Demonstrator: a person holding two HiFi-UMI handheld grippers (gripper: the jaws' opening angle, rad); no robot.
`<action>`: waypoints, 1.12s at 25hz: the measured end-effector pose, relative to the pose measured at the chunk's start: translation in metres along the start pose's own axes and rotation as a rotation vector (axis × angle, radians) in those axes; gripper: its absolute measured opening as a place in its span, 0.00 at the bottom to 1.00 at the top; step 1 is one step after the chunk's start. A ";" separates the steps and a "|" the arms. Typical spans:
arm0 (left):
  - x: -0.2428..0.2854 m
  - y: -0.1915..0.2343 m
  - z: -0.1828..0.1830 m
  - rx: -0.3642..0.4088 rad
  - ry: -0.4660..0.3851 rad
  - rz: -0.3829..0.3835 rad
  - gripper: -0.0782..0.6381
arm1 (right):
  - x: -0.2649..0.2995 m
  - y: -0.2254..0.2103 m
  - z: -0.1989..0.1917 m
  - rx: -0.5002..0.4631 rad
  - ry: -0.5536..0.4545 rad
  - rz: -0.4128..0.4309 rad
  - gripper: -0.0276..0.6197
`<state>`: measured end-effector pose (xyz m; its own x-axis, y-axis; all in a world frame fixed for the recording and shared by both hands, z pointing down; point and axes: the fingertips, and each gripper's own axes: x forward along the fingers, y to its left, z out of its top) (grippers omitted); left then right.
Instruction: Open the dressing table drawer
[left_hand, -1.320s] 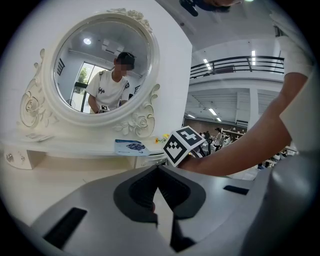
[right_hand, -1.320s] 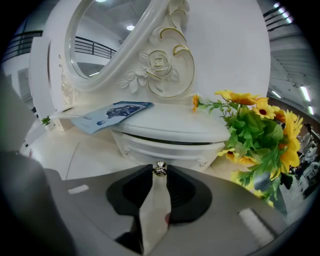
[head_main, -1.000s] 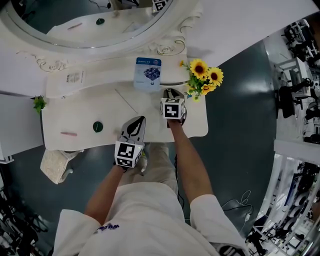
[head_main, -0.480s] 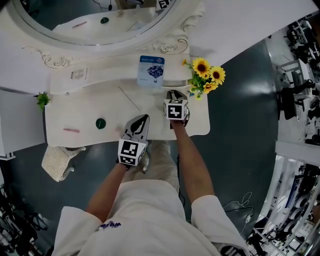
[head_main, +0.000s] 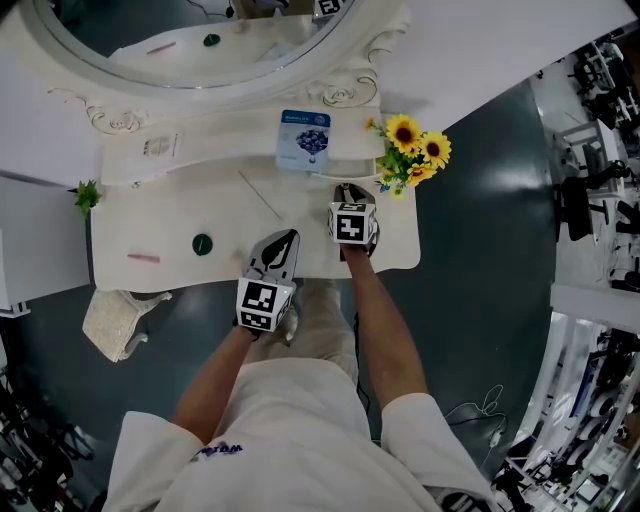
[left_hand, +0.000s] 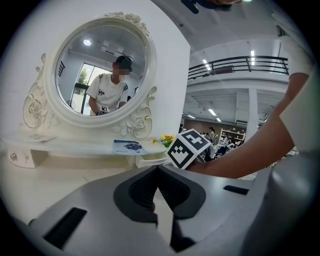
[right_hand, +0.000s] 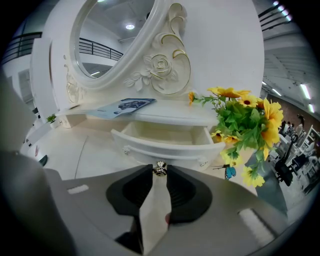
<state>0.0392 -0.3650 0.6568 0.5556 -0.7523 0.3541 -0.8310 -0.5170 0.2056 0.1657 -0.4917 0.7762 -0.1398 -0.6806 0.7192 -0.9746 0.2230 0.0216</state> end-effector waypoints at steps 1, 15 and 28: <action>0.000 -0.001 -0.001 0.000 0.001 -0.001 0.12 | -0.001 0.000 0.000 -0.001 0.000 0.001 0.19; 0.000 -0.010 -0.002 0.008 0.001 -0.017 0.12 | -0.008 0.002 -0.010 -0.002 0.013 0.003 0.19; -0.001 -0.015 -0.001 0.007 0.001 -0.025 0.12 | -0.013 0.003 -0.015 0.004 0.019 0.006 0.20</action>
<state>0.0510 -0.3564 0.6549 0.5762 -0.7387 0.3497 -0.8166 -0.5383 0.2083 0.1675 -0.4719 0.7778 -0.1425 -0.6661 0.7321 -0.9744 0.2245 0.0147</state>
